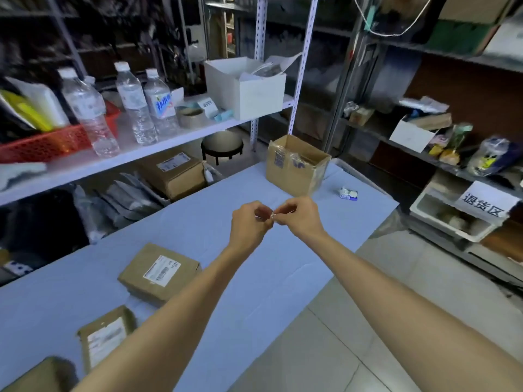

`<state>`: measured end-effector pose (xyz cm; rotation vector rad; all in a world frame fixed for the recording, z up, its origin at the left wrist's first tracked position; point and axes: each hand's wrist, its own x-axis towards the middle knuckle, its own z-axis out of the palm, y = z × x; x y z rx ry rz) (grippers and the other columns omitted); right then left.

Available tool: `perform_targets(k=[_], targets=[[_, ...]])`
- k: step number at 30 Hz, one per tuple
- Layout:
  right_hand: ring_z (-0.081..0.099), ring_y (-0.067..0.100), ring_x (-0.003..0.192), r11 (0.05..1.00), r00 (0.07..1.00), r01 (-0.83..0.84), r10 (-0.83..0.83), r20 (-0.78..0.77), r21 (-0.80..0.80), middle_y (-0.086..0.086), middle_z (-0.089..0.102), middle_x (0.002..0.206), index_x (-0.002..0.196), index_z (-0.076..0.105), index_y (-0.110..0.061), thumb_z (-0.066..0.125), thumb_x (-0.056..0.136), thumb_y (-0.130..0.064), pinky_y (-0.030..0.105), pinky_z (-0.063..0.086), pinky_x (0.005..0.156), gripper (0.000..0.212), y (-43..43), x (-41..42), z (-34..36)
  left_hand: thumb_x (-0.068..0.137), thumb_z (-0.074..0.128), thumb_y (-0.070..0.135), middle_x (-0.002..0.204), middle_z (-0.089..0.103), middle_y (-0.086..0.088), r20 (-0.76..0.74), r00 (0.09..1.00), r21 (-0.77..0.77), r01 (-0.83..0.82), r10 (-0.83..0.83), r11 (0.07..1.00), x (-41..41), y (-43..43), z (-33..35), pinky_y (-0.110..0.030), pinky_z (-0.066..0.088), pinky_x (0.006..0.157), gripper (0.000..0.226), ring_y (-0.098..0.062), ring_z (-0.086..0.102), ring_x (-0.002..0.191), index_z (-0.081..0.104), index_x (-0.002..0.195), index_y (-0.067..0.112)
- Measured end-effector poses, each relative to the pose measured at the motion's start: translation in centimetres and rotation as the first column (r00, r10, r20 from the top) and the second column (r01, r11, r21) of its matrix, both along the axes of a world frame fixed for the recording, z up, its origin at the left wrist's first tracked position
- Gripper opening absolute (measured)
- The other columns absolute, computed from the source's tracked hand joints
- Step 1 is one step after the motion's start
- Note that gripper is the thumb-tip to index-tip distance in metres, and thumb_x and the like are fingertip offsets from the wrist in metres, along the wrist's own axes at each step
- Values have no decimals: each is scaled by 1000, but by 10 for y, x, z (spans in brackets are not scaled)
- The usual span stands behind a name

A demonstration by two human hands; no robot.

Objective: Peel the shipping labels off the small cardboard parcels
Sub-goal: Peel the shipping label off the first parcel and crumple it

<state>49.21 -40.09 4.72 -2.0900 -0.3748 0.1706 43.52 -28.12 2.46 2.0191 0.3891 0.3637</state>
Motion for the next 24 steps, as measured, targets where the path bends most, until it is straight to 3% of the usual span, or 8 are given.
perform_targets(k=[5,14,18,24], targets=[[59,8,61,1000,999,-29,29,14,13,5,68,71,79,73,1,76,72,-1,6,43,50,8,5,41,0,79,74,8,85,73,-7,-21,998,42,-58,58,997,37,1,2,-35,59,75,11,-18,69,79,73,91,7],[62,10,66,999,999,-41,42,17,-36,4,71,71,74,74,-5,77,73,-8,20,43,58,4,13,104,-12,80,70,2,88,73,-10,-52,998,86,-19,23,996,98,9,1,-27,56,73,12,-17,68,78,72,92,4],[65,13,72,999,1000,-17,17,2,-32,5,72,77,79,74,-6,79,71,-9,15,42,58,10,5,153,-13,81,69,2,87,72,-9,-52,998,83,-26,31,996,142,-2,-1,-30,56,76,11,-18,68,80,70,92,4],[63,13,76,987,989,-112,122,79,-118,5,72,75,70,74,-9,78,71,-5,13,40,57,6,-11,246,-11,80,66,4,85,72,-9,-79,994,122,-68,78,990,227,-28,3,-32,55,74,9,-21,66,80,70,89,5]])
